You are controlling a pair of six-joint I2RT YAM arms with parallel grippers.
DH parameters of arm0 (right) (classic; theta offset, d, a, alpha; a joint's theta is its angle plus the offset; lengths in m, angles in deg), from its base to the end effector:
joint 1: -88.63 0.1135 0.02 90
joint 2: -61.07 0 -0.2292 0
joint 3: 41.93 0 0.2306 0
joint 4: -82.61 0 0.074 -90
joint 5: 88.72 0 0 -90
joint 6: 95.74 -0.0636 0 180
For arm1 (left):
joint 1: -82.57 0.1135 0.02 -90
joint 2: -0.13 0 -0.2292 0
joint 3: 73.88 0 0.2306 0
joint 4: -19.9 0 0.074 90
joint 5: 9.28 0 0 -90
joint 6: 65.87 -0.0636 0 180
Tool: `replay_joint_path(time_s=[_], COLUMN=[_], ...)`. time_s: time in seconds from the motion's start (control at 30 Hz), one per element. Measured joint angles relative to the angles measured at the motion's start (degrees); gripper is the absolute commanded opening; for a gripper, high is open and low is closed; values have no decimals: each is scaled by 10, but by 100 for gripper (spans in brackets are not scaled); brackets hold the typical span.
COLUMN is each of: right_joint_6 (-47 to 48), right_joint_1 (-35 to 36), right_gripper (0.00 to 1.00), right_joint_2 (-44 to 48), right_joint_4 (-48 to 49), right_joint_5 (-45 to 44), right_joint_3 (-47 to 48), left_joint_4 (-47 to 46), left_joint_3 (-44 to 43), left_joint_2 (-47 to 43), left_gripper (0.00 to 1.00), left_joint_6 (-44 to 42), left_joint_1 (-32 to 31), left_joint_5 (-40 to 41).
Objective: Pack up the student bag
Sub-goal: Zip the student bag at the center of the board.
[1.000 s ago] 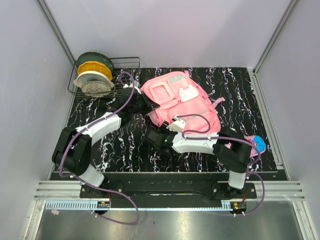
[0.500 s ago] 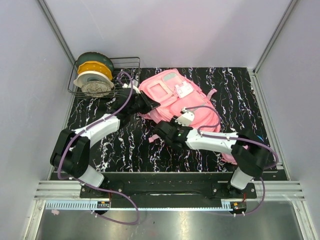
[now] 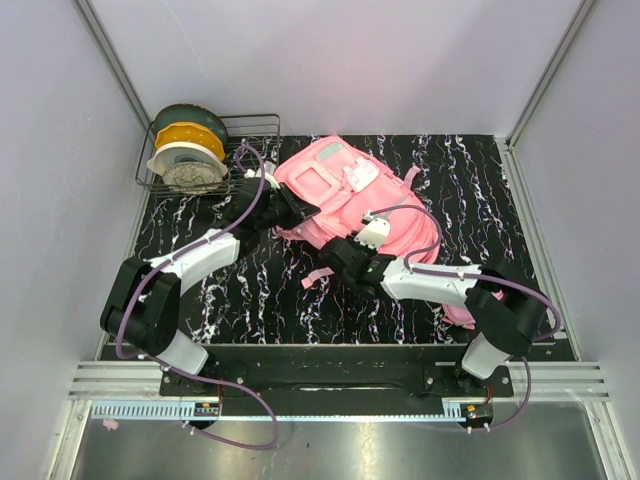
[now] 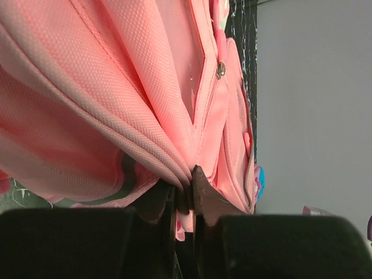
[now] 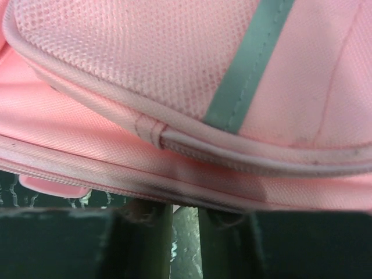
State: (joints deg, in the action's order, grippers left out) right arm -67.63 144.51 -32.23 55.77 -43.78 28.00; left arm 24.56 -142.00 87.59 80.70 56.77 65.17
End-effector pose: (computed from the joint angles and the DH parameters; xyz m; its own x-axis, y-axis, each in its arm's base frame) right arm 0.2173 0.2405 0.1595 -0.4947 0.3806 -0.7813 0.2244 0.9245 0.3082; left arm 0.3086 -0.1681 0.2111 -0.7357 -0.5374 -0.4123 0.0469 0.5669 -0.8225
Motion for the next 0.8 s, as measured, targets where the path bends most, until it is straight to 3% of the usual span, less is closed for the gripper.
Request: replay_joint_path(time_s=[0.27,0.3,0.33,0.4,0.57,0.63,0.8], right_joint_6=[64,72,81,97,130,137,150], right_joint_1=[-18,-19,-19,-19,-22,-24,-25], right_gripper=[18,38,48,55,43,29,26], right_joint_2=[-12,-11,-10,-6,4,4,-16], right_joint_4=[41,45,47,58,66,59,34], right_joint_5=[14,15,17,25,33,31,17], right_joint_3=[-5,-6,-7,-8,-8,-8,6], left_joint_4=[-7,-8,-9,-14,-30,-34,-33], left_joint_3=[2,2,2,3,9,10,11], left_joint_2=[0,0,0,0,0,0,0], left_gripper=[0,0,0,0,0,0,0], left_joint_6=[0,0,0,1,5,5,4], left_joint_1=[3,3,3,3,2,2,2], left_joint_5=[4,4,4,0,-5,-5,-5])
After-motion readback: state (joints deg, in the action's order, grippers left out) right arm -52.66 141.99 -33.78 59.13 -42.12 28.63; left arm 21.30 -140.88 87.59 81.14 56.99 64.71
